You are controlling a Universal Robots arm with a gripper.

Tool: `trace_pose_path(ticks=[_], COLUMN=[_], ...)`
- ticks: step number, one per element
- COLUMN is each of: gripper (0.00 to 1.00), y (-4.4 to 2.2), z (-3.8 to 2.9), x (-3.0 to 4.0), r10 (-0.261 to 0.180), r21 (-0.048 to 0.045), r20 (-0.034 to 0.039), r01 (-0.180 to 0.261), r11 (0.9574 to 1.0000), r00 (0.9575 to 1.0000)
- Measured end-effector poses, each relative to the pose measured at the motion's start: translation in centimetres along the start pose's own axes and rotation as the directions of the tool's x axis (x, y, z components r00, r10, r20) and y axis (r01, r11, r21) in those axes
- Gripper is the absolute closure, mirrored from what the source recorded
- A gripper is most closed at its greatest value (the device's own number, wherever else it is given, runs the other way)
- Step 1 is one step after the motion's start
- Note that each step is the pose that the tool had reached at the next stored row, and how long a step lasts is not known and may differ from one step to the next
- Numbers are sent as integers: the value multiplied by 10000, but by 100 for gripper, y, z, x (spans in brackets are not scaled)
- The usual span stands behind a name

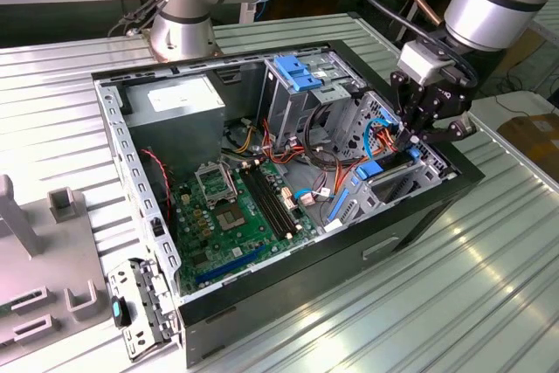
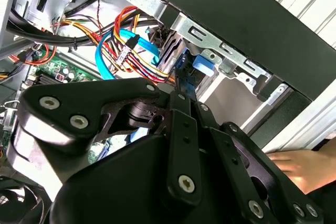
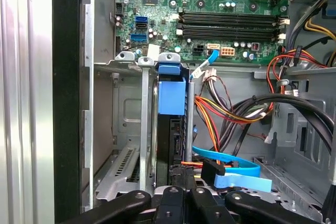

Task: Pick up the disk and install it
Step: 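Insert the first disk wire, then insert the second disk wire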

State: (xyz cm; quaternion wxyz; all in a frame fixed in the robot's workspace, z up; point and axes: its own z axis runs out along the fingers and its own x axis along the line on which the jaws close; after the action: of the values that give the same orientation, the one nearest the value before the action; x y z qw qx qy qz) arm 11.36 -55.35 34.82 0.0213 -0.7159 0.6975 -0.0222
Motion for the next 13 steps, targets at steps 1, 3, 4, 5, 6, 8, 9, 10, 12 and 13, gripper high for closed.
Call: trace_pose_path(ticks=[1,3,4,5,6,8,9,10,12,13], gripper=[89,89,89,89,89,89,89,89,89,89], y=[0,0,0,0,0,0,0,0,0,0], z=[0,0,0,0,0,0,0,0,0,0], x=[0,0,0,0,0,0,0,0,0,0], r10=[0,0,0,0,0,0,0,0,0,0], r21=[0,0,0,0,0,0,0,0,0,0], r20=[1,1,1,2,2,4,4,5,6,7], r01=[0,0,0,0,0,0,0,0,0,0], r11=[10000,10000,10000,10000,10000,10000,10000,10000,10000,10000], r00=[10000,10000,10000,10000,10000,10000,10000,10000,10000,10000])
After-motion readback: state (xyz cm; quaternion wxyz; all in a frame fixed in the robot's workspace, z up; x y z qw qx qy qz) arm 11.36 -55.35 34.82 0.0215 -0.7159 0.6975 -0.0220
